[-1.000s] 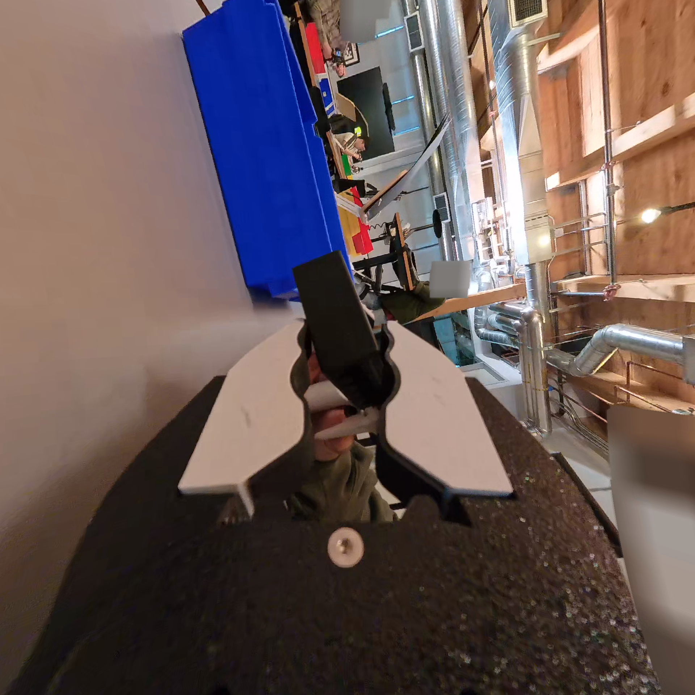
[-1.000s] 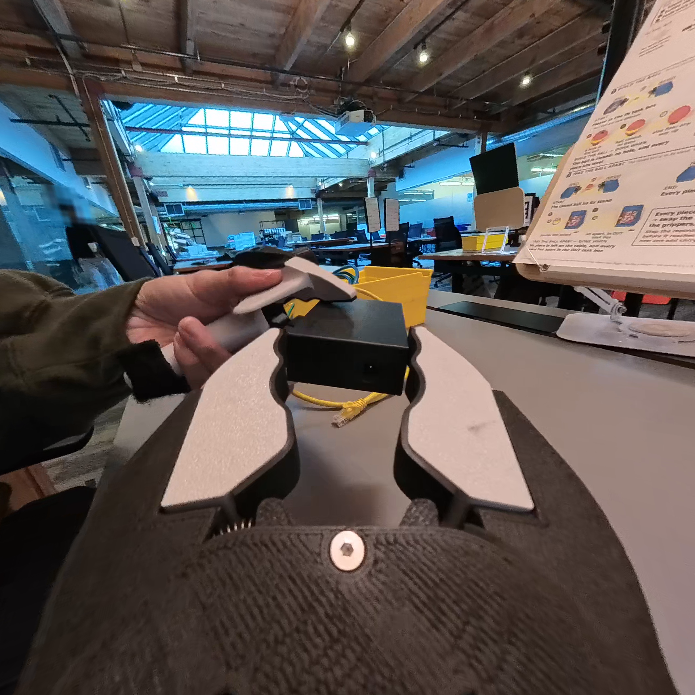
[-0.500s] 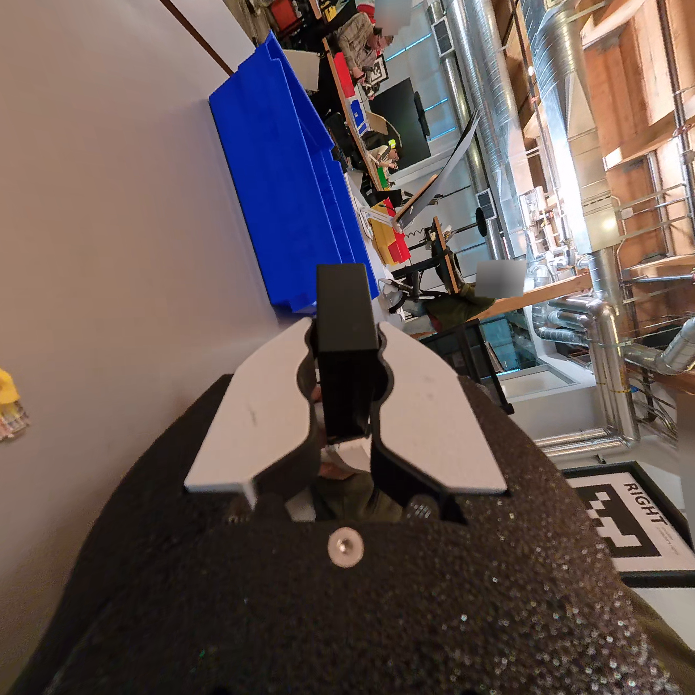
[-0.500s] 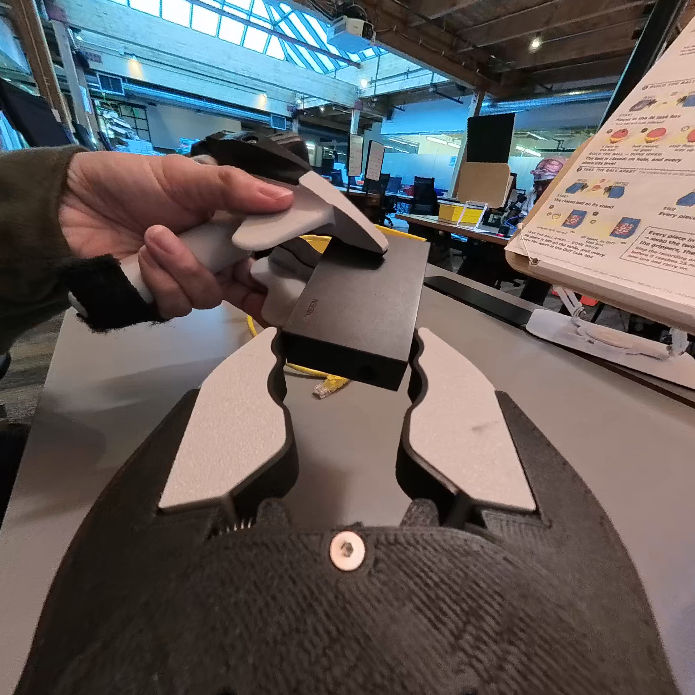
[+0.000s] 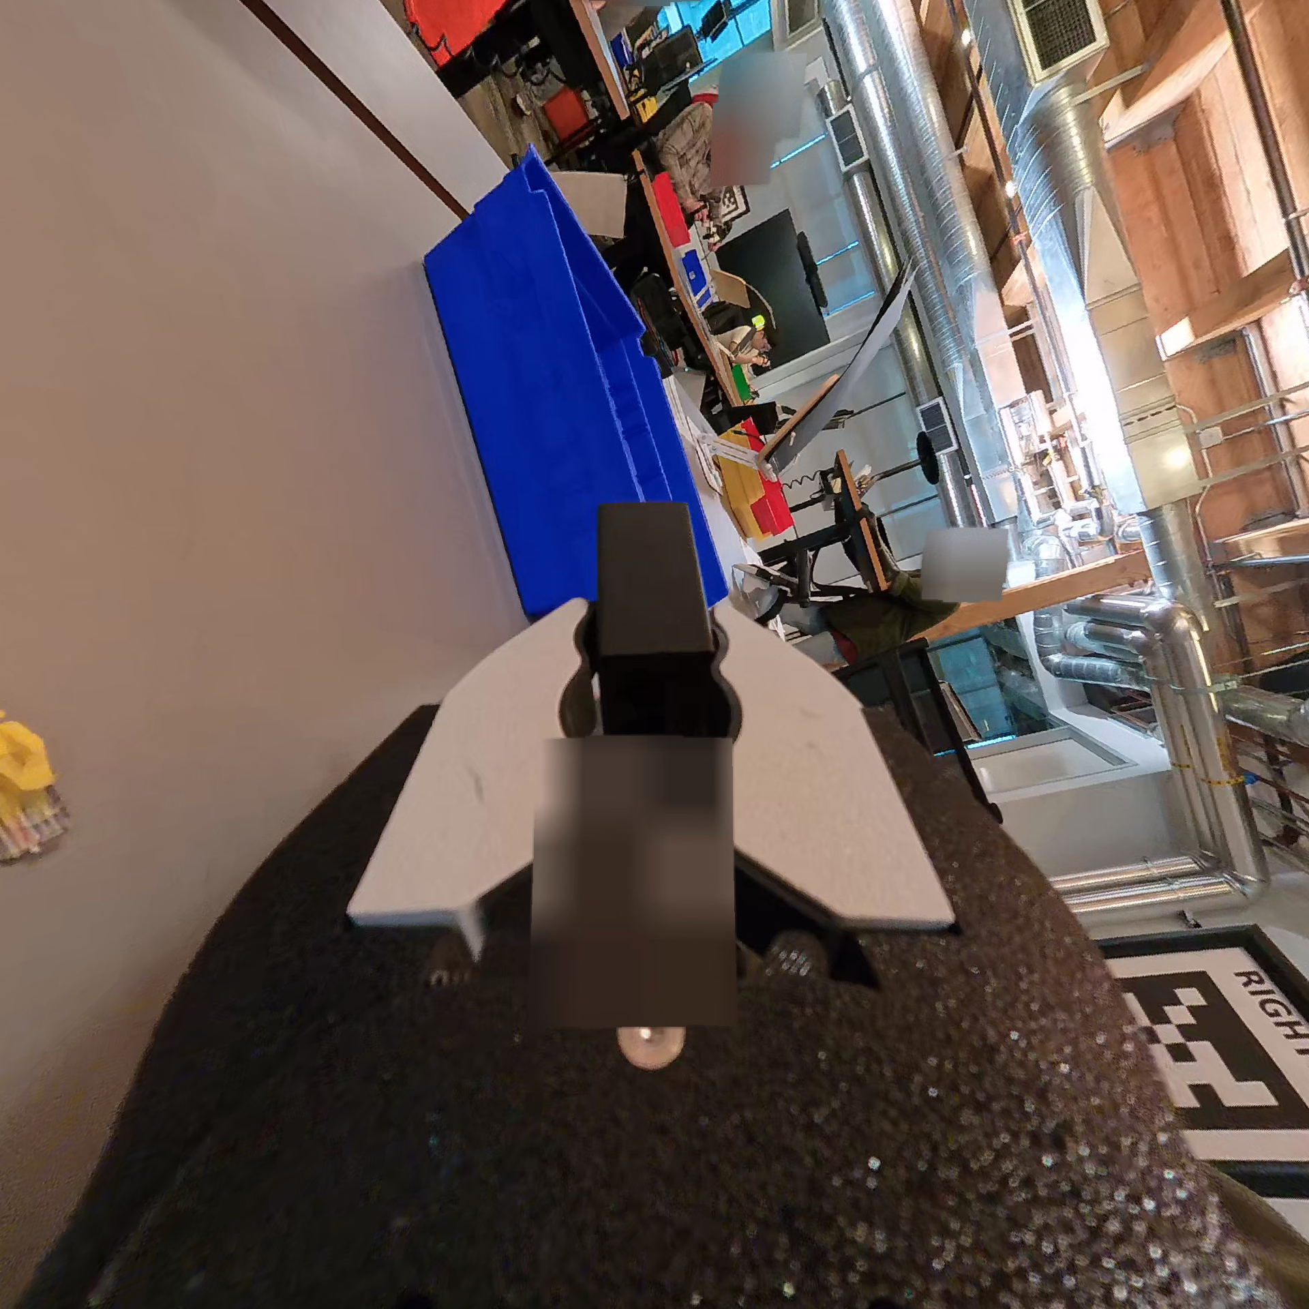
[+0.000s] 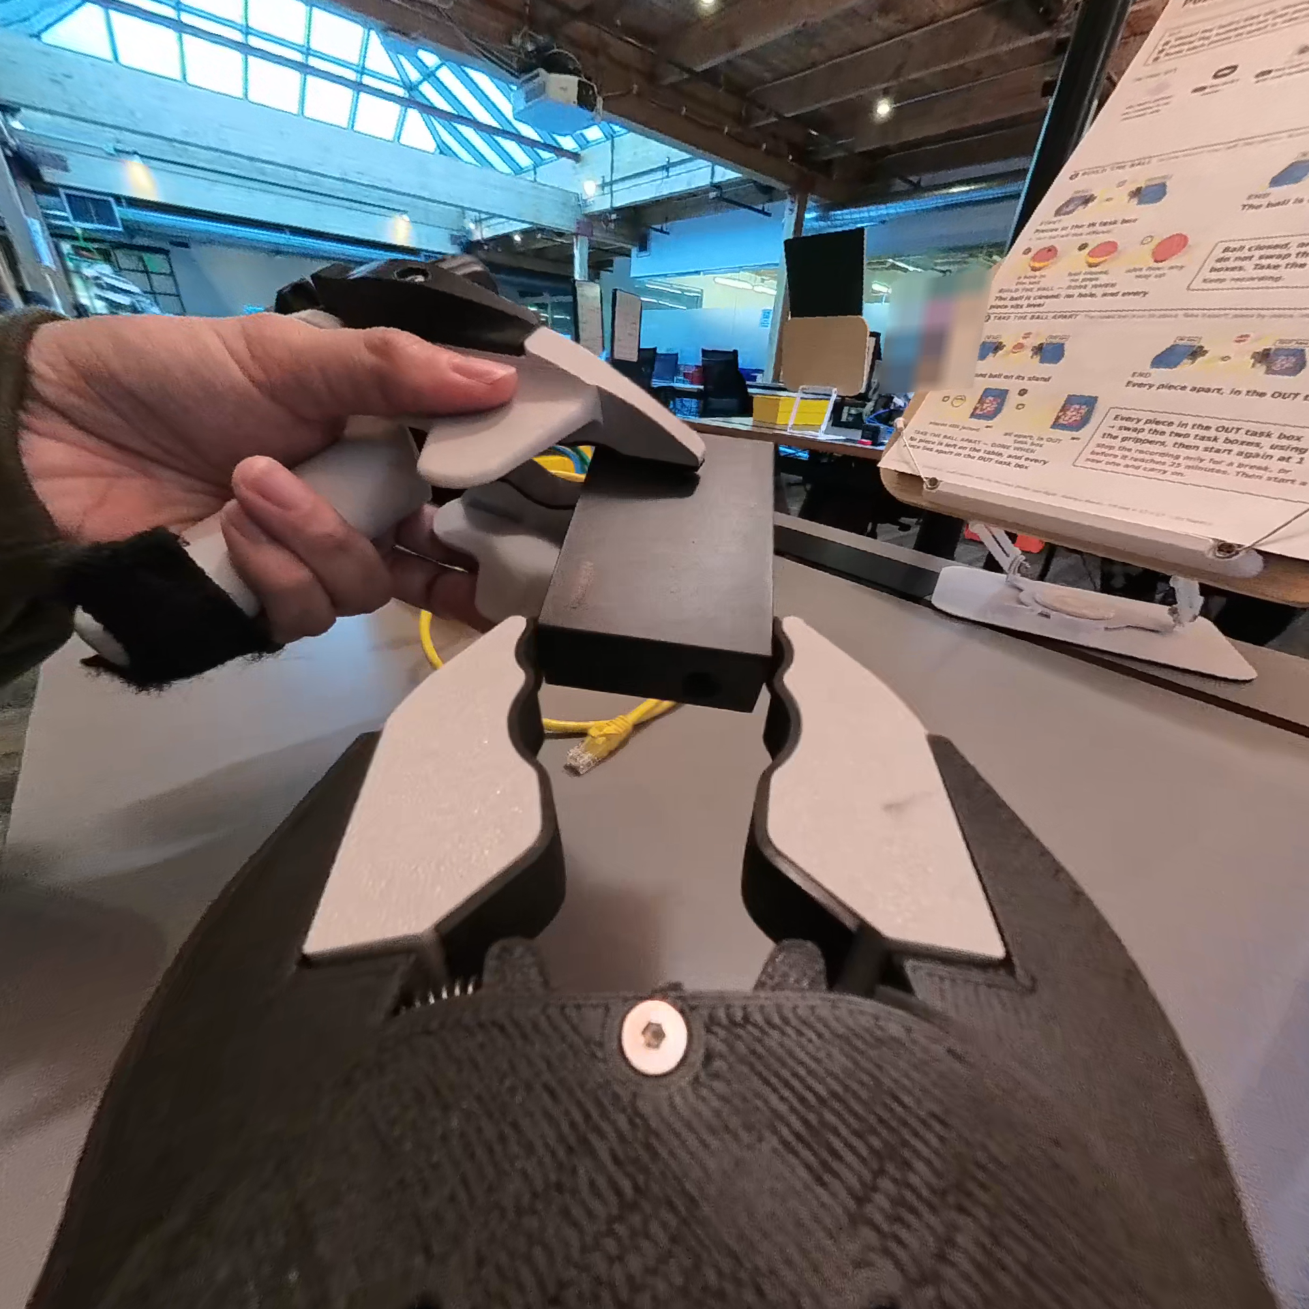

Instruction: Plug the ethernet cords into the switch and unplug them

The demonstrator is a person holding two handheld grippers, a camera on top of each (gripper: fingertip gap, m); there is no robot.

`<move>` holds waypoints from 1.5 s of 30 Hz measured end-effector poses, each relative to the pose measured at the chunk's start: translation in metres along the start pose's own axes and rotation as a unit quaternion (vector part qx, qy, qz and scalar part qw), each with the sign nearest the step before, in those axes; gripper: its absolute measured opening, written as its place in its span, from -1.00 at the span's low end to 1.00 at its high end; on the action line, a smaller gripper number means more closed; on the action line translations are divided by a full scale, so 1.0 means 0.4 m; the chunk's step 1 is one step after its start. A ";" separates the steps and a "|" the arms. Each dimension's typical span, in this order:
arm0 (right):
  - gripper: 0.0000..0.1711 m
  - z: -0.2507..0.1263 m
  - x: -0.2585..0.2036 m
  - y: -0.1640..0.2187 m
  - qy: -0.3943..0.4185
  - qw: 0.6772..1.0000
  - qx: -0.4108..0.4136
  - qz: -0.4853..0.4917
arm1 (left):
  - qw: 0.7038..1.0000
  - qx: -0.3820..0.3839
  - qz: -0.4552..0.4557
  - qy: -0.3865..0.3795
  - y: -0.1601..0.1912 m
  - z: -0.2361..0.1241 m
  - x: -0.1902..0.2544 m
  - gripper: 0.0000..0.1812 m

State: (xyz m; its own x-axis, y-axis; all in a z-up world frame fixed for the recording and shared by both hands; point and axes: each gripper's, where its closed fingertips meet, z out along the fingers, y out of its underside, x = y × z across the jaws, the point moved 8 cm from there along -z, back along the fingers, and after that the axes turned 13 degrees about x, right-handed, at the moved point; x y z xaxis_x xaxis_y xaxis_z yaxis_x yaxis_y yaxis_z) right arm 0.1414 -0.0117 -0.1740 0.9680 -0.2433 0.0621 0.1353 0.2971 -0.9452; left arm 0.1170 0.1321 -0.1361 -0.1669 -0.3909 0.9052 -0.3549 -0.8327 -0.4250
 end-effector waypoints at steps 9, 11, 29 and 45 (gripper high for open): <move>-0.29 0.001 -0.004 -0.003 0.007 1.000 0.023 -0.005 | 1.000 0.017 -0.023 0.007 0.004 0.000 -0.002 -0.70; -0.29 0.000 -0.003 -0.004 0.005 1.000 0.026 -0.002 | 1.000 0.018 -0.021 0.005 0.004 0.001 0.000 -0.70; -0.27 0.006 0.001 0.001 0.025 1.000 0.008 0.001 | 1.000 0.014 -0.003 -0.008 0.024 0.009 0.007 -0.71; -0.28 0.003 0.010 0.000 0.007 0.999 0.011 0.033 | 0.999 0.005 0.051 -0.004 0.024 0.008 0.008 -0.68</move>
State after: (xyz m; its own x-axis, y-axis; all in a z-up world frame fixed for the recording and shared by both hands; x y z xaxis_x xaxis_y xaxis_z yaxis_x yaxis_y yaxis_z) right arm 0.1456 -0.0114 -0.1735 0.9720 -0.2349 -0.0040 0.0768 0.3336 -0.9396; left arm 0.1160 0.1217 -0.1373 -0.1955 -0.4769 0.8569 -0.3276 -0.7919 -0.5154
